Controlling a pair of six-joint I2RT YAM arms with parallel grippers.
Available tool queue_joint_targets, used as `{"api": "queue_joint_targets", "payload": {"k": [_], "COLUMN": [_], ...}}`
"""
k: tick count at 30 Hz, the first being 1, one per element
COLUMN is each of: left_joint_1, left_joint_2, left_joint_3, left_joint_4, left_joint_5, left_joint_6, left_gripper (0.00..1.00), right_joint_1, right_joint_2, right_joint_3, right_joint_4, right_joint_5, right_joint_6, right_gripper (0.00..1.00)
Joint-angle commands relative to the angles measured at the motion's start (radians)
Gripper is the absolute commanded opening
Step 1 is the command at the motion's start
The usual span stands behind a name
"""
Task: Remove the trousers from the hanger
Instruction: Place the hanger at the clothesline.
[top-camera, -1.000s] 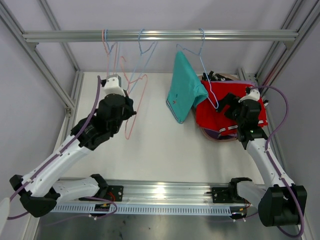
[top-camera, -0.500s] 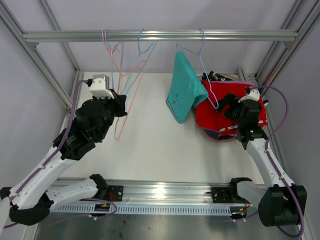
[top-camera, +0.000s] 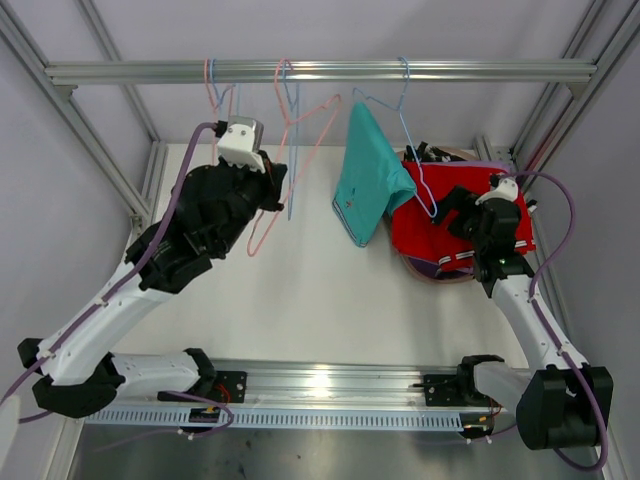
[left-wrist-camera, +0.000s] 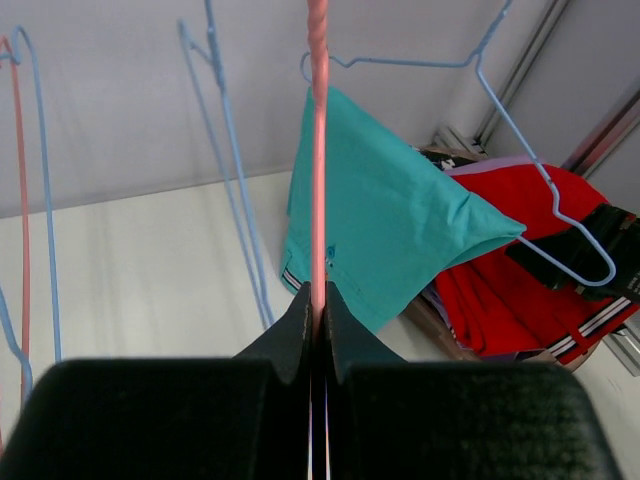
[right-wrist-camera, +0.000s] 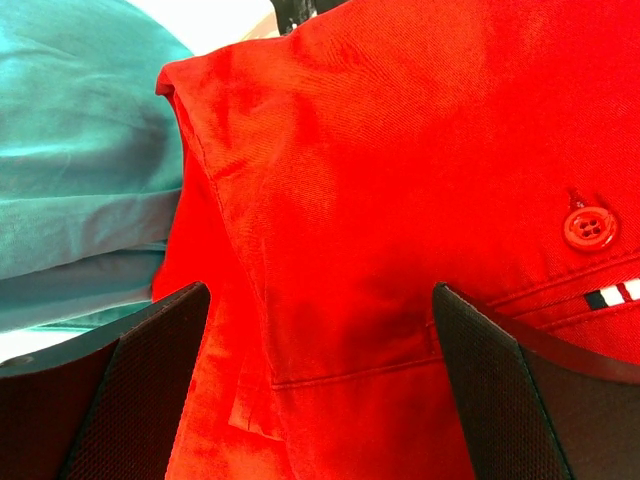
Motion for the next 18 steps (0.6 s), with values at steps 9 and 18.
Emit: {"api": "queue_joint_targets", "payload": {"k": [9, 18], "left_joint_1": [-0.01, 0.018], "left_joint_2": [0.24, 0.381], "left_joint_3": [0.274, 0.457], "left_joint_4": [-0.066, -0.134], "left_joint_5": [-0.021, -0.049], "left_joint_6": [0.06, 0.049], "left_gripper": [0.0, 0.0], "right_joint_1": [-0.001, -0.003], "right_joint_2": [0.031, 0.039], "right_joint_3": [-0.005, -0.003], "right_joint_4": [-0.002, -0.002], "right_joint_5": [-0.021, -0.025], "right_joint_6": [0.005, 0.002], "right_gripper": [0.97, 0.97]}}
